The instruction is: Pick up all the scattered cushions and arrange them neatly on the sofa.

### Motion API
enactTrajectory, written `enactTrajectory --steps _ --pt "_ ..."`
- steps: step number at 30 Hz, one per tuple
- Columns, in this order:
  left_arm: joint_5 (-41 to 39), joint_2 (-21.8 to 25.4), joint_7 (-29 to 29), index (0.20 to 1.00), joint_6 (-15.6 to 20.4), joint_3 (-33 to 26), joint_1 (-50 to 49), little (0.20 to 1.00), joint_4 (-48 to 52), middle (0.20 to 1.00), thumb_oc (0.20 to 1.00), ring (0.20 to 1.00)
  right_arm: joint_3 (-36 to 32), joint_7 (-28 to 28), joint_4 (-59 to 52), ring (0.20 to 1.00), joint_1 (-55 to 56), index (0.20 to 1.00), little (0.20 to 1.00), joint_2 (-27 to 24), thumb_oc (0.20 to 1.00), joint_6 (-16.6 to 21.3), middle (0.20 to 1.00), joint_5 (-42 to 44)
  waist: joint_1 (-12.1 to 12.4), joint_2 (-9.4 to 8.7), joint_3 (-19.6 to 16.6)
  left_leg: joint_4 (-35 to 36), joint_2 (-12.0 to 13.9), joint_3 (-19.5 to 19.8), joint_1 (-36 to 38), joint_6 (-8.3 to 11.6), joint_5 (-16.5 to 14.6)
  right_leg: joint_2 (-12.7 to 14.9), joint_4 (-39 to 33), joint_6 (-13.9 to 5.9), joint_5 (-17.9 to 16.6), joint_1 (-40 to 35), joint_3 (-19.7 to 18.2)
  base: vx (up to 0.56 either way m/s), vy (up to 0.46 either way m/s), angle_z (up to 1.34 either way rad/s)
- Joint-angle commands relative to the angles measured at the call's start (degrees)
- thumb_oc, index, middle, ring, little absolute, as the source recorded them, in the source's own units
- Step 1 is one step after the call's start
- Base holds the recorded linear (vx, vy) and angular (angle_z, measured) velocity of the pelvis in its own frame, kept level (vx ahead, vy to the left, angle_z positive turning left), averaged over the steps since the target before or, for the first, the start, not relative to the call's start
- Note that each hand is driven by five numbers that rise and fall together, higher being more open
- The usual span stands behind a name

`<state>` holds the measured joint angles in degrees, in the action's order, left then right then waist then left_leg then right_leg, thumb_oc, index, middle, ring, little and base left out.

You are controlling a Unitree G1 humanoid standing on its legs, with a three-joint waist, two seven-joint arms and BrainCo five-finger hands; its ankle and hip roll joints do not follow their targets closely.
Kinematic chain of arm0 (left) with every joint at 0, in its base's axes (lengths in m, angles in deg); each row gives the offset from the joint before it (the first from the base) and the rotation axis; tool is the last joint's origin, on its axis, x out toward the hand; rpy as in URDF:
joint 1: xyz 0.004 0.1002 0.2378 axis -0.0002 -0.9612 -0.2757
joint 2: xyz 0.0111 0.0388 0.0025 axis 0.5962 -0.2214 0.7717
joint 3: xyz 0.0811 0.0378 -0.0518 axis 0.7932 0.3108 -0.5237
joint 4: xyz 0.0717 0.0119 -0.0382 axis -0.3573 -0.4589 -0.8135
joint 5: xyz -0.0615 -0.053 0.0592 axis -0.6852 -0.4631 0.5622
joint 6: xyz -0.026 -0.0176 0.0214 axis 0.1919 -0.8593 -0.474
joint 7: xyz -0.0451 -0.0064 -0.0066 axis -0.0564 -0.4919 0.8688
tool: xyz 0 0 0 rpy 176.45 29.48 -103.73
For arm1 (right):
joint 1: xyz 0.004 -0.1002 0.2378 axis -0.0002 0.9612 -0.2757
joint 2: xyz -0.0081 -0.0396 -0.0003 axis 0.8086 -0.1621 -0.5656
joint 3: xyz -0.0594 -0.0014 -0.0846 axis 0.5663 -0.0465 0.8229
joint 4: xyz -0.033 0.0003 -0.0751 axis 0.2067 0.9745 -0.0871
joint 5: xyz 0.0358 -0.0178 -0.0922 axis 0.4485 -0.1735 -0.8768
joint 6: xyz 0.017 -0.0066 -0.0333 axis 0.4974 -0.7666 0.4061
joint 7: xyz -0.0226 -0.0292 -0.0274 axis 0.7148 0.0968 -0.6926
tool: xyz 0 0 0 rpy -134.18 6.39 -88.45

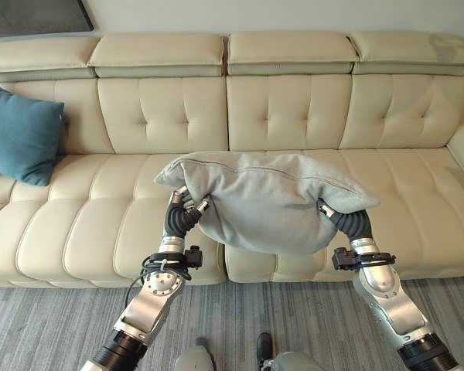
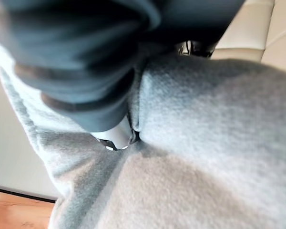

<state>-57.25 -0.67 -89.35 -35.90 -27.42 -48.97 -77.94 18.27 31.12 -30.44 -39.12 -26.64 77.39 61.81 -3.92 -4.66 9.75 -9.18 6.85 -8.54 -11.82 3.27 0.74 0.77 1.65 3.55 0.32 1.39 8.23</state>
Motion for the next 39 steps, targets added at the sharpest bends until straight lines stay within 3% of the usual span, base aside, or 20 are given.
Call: enactTrajectory --steps 1,3,5,11,13,16,17,19,20,23,25,28,35,39 --pt "0.5 -1.4 5.2 0.2 4.3 3.1 3.0 0.2 5.4 0.2 0.2 0.2 1.0 2.8 -10.9 0.2 -2.2 0.2 0.2 2.4 0.2 5.1 0.2 -0.3 0.4 -0.12 -2.4 0.9 -0.4 -2.4 0.4 2.17 0.6 0.8 0.7 -7.52 6.5 -3.2 -1.8 0.19 0.057 -0.09" --pt "0.6 -1.5 5.1 0.2 4.1 2.9 2.6 0.2 5.4 0.2 0.2 0.2 0.8 2.5 -10.5 0.2 -1.8 0.2 0.2 2.7 0.2 5.0 0.2 -0.4 1.0 0.09 -2.2 1.6 -0.8 -2.6 -1.0 2.31 2.2 0.5 0.7 -7.41 6.9 -3.9 -2.0 0.14 0.064 0.02" --pt "0.3 -1.6 5.4 0.2 4.2 2.6 1.1 0.2 5.5 0.2 0.2 0.2 1.0 2.6 -10.2 0.2 -1.6 0.2 0.2 3.2 0.2 5.0 0.2 -0.5 1.5 0.4 -2.5 2.8 -1.4 -1.9 -0.3 1.95 1.8 0.3 0.4 -7.62 7.3 -4.8 -2.6 0.18 0.134 -0.2" --pt "-0.6 -0.3 6.3 0.2 4.6 1.2 -1.6 0.2 6.4 0.2 0.2 0.2 3.0 4.4 -8.8 0.2 -2.9 0.2 0.2 5.0 0.2 3.9 0.2 -0.3 3.3 -0.04 -3.3 -0.4 -2.8 -3.5 1.8 -0.88 -3.2 3.7 1.6 -9.76 8.1 -6.7 -6.2 0.2 0.199 -0.42" --pt "-0.5 -0.1 6.6 0.2 4.4 1.2 -1.4 0.2 6.4 0.2 0.2 0.2 3.5 4.7 -8.3 0.2 -3.6 0.2 0.2 5.7 0.2 3.7 0.2 -0.7 3.9 0.07 -3.4 -1.1 -3.6 -3.9 2.7 -2.24 -5.2 4.8 5.3 -11.17 7.8 -5.5 -6.7 0.14 0.215 -0.25" --pt "0.1 0.5 5.8 0.2 4.6 1.4 0.4 0.2 6.1 0.2 0.2 0.2 5.0 4.7 -7.4 0.2 -6.8 0.2 0.2 6.8 0.2 3.7 0.2 -1.4 3.6 0.52 -1.7 -1.2 -4.5 -4.5 4.8 -4.44 -6.9 6.4 18.7 -15.08 2.5 1.3 -8.4 0.07 0.172 -0.28" --pt "0.5 0.6 5.6 0.2 4.6 1.3 0.9 0.2 5.8 0.2 0.2 0.2 5.6 4.8 -7.1 0.2 -7.4 0.2 0.2 7.4 0.2 3.8 0.2 -1.4 3.5 0.99 -1.5 -0.9 -4.5 -4.6 5.3 -4.77 -7.1 6.2 20.4 -15.4 1.8 3.2 -8.6 0.07 0.122 -0.21" --pt "1.3 0.9 5.7 0.2 4.9 0.9 1.2 0.2 5.8 0.2 0.2 0.2 6.0 5.1 -7.2 0.2 -8.0 0.2 0.2 7.7 0.2 3.7 0.2 -1.5 3.3 1.4 -1.4 -0.3 -5.1 -4.5 7.0 -5.01 -7.8 6.5 20.0 -14.5 1.8 5.6 -8.1 0.17 0.078 -0.18" --pt "1.8 0.9 5.9 0.2 5.2 0.5 1.3 0.2 5.9 0.2 0.2 0.2 6.2 5.3 -7.3 0.2 -9.0 0.2 0.2 7.8 0.2 4.0 0.2 -1.5 2.6 2.03 -1.4 1.5 -5.6 -3.3 8.9 -4.85 -8.2 5.8 16.1 -13.5 2.8 7.3 -7.4 0.23 0.022 -0.21" --pt "2.2 0.1 5.1 0.2 5.7 0.5 2.2 0.2 5.4 0.2 0.2 0.2 6.1 4.5 -6.9 0.2 -10.6 0.2 0.2 7.6 0.2 4.4 0.2 -2.1 1.8 1.86 -1.1 1.5 -5.9 -1.3 10.2 -4.51 -8.5 4.6 13.2 -13.28 2.0 9.4 -9.2 0.19 -0.068 0.01" --pt "2.4 -0.6 5.2 0.2 5.9 1.1 3.4 0.2 5.1 0.2 0.2 0.2 6.3 4.5 -7.3 0.2 -11.5 0.2 0.2 8.2 0.2 5.0 0.2 -0.9 2.4 1.06 -1.6 0.7 -6.1 0.0 9.9 -3.7 -8.9 4.4 10.5 -11.77 3.1 6.7 -8.2 0.16 -0.182 0.81" --pt "2.7 -0.8 4.4 0.2 6.0 1.4 4.4 0.2 6.1 0.2 0.2 0.2 6.5 4.1 -7.3 0.2 -13.6 0.2 0.2 8.1 0.2 5.8 0.2 1.0 2.6 1.43 -2.8 2.1 -5.4 2.3 9.9 -2.33 -7.9 3.7 6.8 -10.36 3.6 4.5 -5.4 0.17 -0.199 0.85" --pt "2.5 -2.6 0.2 0.2 6.2 1.8 11.0 0.2 3.1 0.2 0.2 0.2 8.0 1.3 -3.7 0.2 -20.5 0.2 0.2 9.4 0.2 6.2 0.2 1.2 3.1 2.09 -2.4 4.5 -4.9 4.3 9.3 -1.1 -6.1 3.1 4.2 -9.2 4.0 3.9 -2.9 0.02 -0.075 0.21" --pt "3.2 -3.4 -4.8 0.2 6.4 3.0 22.3 0.2 -5.4 0.2 0.2 0.2 9.3 -3.1 5.5 0.2 -30.7 0.2 0.2 10.7 0.2 6.0 0.2 0.2 3.5 2.42 -0.6 5.3 -4.8 4.8 4.2 -0.7 -4.2 3.0 4.4 -9.08 3.0 9.1 -2.9 -0.14 -0.017 0.04"
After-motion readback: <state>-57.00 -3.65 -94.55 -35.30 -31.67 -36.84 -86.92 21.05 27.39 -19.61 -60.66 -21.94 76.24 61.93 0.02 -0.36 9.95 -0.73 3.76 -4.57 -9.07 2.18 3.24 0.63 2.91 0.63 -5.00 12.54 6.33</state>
